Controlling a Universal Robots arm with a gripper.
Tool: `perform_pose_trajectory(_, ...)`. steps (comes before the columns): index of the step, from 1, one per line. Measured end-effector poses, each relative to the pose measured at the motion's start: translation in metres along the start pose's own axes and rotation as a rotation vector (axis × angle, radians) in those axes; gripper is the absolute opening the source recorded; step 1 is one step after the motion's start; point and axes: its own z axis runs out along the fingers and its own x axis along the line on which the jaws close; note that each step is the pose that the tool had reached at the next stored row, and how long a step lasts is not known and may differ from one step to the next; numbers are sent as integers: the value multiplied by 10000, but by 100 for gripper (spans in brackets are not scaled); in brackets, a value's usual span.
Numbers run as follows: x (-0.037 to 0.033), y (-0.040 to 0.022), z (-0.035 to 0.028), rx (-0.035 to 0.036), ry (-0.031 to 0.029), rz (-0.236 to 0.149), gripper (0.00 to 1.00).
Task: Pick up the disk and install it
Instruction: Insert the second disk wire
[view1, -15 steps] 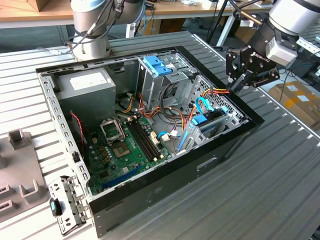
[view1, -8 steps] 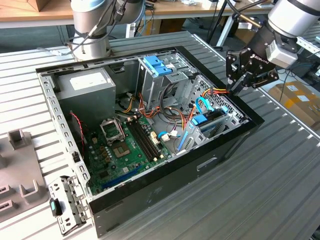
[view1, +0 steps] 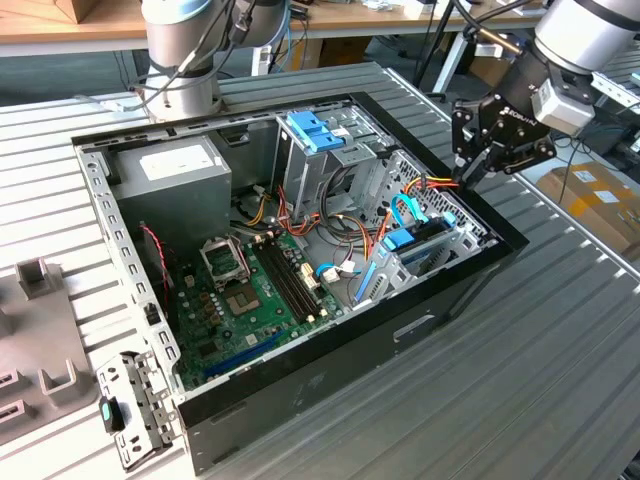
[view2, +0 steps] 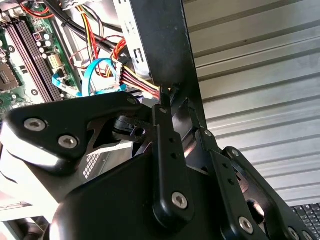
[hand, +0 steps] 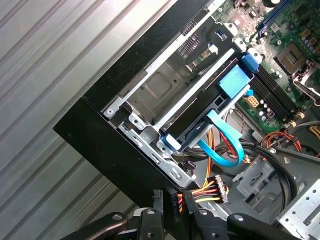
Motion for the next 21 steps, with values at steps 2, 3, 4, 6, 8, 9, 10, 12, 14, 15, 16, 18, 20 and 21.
perform_pose_trajectory(2, -9, -16, 5, -1, -1, -15, 29)
perform_pose_trajectory(3, -13, -26, 8, -2, -1, -21, 29)
perform_pose_trajectory(4, -12, -31, 9, -2, -2, -24, 29)
perform_pose_trajectory(6, -12, -32, 8, -3, -1, -28, 29)
perform_pose_trajectory(8, -11, -32, 8, -3, -1, -31, 29)
perform_pose_trajectory(9, -11, -32, 8, -3, -1, -31, 28)
perform_pose_trajectory(10, -12, -32, 8, -2, -2, -32, 28)
perform_pose_trajectory(12, -11, -32, 8, -3, -2, -33, 21)
perform_pose_trajectory(14, -11, -32, 8, -3, -1, -34, 21)
perform_pose_trajectory(15, -12, -32, 8, -4, -1, -35, 19)
perform_pose_trajectory(16, -11, -32, 8, -4, -1, -35, 19)
perform_pose_trajectory(18, -11, -32, 8, -4, -1, -36, 16)
perform_pose_trajectory(20, -11, -32, 8, -3, -1, -38, 16)
perform_pose_trajectory(21, -12, -32, 1, -2, -4, -37, 16)
